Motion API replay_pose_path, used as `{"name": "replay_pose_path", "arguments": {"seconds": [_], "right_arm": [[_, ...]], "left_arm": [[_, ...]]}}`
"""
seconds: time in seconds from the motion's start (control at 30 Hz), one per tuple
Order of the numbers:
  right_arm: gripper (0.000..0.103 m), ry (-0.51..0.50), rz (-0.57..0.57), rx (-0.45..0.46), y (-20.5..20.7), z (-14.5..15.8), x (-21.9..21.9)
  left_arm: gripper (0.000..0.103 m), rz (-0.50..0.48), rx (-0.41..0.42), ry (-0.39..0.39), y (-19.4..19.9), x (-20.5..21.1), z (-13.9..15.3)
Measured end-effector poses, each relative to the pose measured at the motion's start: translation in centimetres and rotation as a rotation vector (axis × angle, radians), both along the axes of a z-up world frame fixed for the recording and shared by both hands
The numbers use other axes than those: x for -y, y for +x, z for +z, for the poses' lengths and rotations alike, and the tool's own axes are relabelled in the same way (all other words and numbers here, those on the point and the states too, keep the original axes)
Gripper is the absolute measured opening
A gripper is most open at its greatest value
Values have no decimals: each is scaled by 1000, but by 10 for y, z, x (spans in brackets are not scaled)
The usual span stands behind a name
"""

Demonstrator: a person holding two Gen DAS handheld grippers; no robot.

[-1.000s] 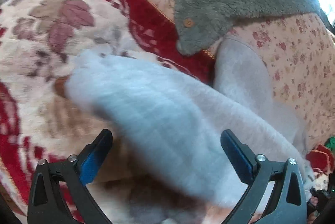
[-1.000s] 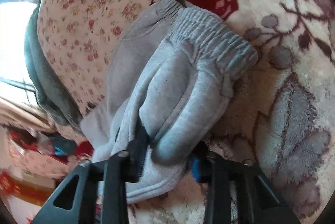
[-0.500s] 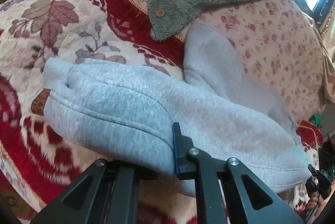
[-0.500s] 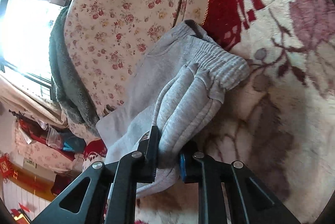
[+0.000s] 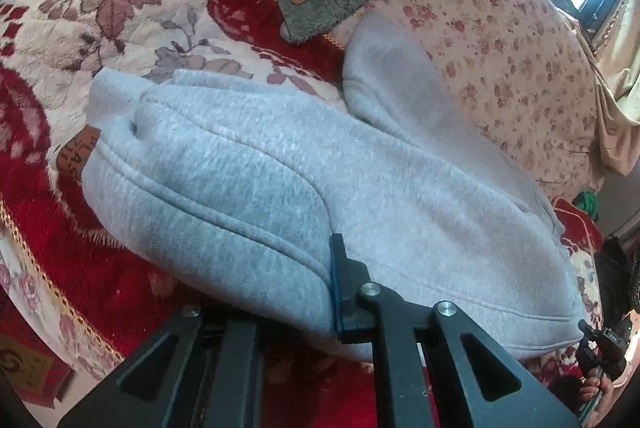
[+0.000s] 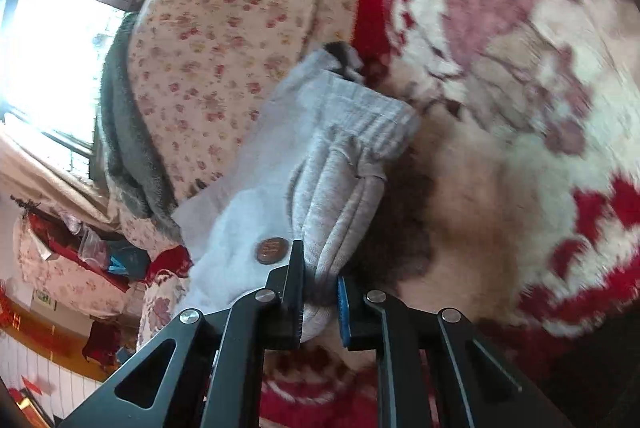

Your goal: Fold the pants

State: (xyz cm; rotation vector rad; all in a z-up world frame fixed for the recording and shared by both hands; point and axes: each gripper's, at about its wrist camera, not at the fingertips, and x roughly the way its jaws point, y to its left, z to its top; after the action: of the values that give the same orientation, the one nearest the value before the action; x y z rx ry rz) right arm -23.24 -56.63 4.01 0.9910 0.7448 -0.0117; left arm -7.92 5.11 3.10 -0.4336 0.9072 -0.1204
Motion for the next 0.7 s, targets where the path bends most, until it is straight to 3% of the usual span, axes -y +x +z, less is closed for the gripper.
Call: {"name": "replay_pose_path", "arguments": {"seconds": [0.13,0.17,0.23,0.27,0.33,0.47,0.67,0.7], "right_arm": [[20,-15,-19,-78,10,-8,1],[26,-53,-18,-103,12,-4,0],[41,-169,-33,-151,13,10,-4],[54,-205,-50,-166,11,15,-4],[70,-259,-78,-156,7,29,-2],[75,-310,-112,-138,9,49,-2],[75,-286,36,-100,42,48,-40],[75,-287,54,-99,46,47,-47]], "left_arm": [[15,17,9,7,-5,-1,0],[21,22,7,10,-6,-2,0],[49,53,2,18,-7,-8,2],[55,80,6,7,-8,-15,3],[65,127,23,-32,-9,-30,6],[69,187,6,-84,-2,-57,5],[69,296,-25,-120,17,-89,-8],[60,293,-17,-127,22,-94,-9]]}}
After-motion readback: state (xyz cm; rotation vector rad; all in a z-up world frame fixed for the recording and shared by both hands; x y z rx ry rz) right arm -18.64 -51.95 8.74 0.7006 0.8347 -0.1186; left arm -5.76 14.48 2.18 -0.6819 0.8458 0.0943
